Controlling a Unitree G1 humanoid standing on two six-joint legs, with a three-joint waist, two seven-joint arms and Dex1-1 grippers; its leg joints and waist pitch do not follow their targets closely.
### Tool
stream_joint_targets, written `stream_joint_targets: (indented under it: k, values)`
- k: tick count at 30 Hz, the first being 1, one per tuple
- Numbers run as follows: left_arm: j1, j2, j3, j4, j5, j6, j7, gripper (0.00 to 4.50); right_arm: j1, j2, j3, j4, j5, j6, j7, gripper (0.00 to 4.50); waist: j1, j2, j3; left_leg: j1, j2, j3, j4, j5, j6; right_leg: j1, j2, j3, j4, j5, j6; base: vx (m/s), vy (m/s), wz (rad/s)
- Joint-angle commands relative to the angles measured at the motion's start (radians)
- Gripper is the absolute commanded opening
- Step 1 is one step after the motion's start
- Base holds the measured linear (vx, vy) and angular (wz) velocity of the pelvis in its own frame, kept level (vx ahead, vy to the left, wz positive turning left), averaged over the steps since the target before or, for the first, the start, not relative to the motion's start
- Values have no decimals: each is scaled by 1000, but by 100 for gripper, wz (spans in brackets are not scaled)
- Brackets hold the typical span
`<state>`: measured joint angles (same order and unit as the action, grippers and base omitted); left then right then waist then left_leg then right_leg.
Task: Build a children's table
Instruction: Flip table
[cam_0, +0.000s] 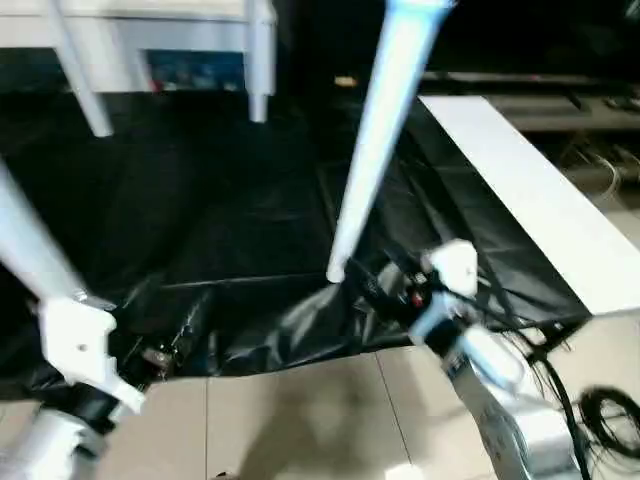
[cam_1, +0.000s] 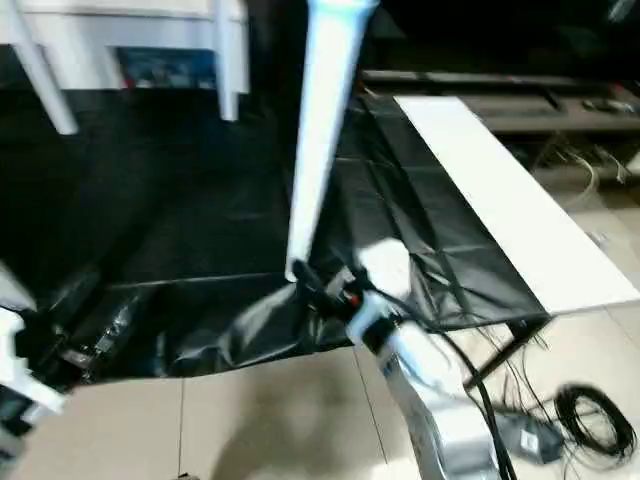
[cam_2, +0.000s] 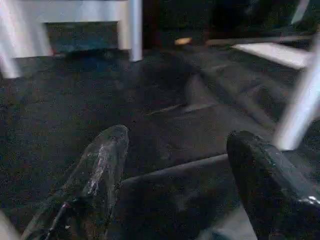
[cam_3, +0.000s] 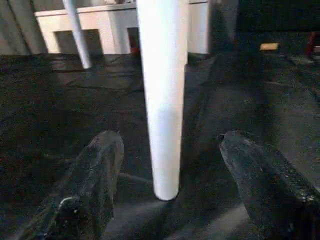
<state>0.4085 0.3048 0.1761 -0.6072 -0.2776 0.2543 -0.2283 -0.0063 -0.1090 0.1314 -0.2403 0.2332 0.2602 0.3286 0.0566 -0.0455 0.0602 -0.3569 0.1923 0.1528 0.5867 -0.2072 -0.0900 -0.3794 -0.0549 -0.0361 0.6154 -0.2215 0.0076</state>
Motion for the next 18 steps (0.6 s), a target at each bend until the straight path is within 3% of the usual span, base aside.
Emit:
stream_joint_targets:
  k: [1, 9, 15, 18]
  values:
    - [-43, -15, 6, 34, 31, -5, 57, 351, -3, 5, -1, -32, -7, 1, -20, 345, 1, 23, -33, 1, 28, -8, -82, -234, -37, 27, -51, 44, -71, -83, -75, 0, 0, 0]
    - [-136, 5, 103, 116, 59, -80, 73, 351, -15, -1, 7, -35, -1, 13, -2, 345, 4, 27, -35, 4, 28, -8, -81, -235, -31, 26, -54, 45, -71, -96, -92, 0, 0, 0]
    - [-220, 19, 118, 183, 108, -106, 127, 351, -27, -16, 37, -29, -8, 13, 29, 345, 5, 27, -37, 4, 29, -9, -80, -226, -26, 27, -56, 44, -69, -90, -101, 0, 0, 0]
    - [-216, -17, 93, 174, 124, -102, 141, 351, -35, -13, 36, -34, -14, 12, 18, 345, 4, 34, -40, 3, 31, -10, -79, -209, -32, 31, -59, 44, -65, -61, -114, 0, 0, 0]
